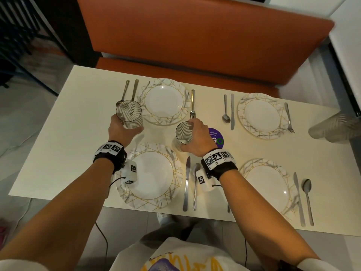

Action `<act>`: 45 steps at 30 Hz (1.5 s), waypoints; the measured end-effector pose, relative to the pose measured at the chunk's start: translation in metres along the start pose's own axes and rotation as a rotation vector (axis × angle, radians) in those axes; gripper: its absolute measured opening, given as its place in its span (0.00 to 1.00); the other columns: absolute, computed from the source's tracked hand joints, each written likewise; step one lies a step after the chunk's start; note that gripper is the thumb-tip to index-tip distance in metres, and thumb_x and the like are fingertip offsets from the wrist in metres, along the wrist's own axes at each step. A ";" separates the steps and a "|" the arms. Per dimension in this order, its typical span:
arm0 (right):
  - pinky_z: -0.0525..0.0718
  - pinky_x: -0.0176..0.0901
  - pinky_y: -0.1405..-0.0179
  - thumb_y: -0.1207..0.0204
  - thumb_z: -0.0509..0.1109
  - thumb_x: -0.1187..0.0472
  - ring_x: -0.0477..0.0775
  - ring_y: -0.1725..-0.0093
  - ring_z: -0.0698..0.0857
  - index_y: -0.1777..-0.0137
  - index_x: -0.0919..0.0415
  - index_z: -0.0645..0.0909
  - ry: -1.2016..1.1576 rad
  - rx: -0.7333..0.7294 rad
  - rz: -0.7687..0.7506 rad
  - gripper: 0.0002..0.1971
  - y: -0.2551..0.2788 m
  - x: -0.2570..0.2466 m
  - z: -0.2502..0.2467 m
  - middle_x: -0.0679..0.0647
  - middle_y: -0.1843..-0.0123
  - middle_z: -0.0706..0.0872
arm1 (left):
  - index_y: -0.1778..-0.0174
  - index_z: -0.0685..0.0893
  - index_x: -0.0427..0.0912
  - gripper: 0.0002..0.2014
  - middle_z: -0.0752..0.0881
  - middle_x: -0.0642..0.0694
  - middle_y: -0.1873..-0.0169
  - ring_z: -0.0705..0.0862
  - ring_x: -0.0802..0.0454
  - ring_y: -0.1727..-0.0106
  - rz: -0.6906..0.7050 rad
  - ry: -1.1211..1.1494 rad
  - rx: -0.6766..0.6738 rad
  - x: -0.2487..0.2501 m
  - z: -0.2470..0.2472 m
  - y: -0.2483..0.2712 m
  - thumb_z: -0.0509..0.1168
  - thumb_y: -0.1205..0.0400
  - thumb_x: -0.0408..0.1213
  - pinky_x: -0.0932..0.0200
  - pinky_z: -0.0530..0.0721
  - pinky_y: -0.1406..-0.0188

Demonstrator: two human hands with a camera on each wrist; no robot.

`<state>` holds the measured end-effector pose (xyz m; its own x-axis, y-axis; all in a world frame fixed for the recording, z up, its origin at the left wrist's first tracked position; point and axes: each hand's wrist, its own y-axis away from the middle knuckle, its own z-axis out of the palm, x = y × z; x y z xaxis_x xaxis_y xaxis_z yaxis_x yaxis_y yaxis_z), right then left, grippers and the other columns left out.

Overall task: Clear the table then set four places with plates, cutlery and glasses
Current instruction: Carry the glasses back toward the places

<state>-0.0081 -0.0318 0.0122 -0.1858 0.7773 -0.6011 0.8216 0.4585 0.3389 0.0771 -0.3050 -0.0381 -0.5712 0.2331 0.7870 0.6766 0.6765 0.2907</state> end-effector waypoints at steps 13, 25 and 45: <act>0.71 0.67 0.22 0.41 0.87 0.42 0.66 0.20 0.64 0.12 0.54 0.50 0.041 -0.030 0.014 0.64 0.028 0.037 -0.035 0.59 0.21 0.68 | 0.14 0.62 0.32 0.49 0.70 0.30 0.19 0.70 0.33 0.18 -0.151 -0.374 -0.151 -0.008 0.030 0.063 0.79 0.23 0.52 0.39 0.70 0.19; 0.80 0.48 0.34 0.25 0.79 0.51 0.52 0.38 0.78 0.22 0.54 0.73 -0.146 0.111 0.070 0.32 0.096 0.168 -0.141 0.51 0.36 0.79 | 0.24 0.74 0.34 0.27 0.79 0.32 0.30 0.76 0.31 0.28 0.310 -0.359 0.054 0.142 0.095 0.155 0.71 0.19 0.35 0.36 0.78 0.30; 0.75 0.56 0.29 0.27 0.74 0.56 0.66 0.29 0.71 0.28 0.55 0.78 0.174 0.464 0.321 0.26 0.097 0.455 -0.420 0.61 0.30 0.78 | 0.24 0.76 0.44 0.26 0.80 0.43 0.31 0.80 0.44 0.31 0.827 -0.576 -0.594 0.438 0.508 0.268 0.72 0.18 0.46 0.48 0.82 0.33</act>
<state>-0.2395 0.5474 0.0758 0.0575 0.9232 -0.3801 0.9939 -0.0171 0.1088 -0.2278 0.3330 0.1083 0.1224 0.8348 0.5367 0.9645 -0.2276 0.1340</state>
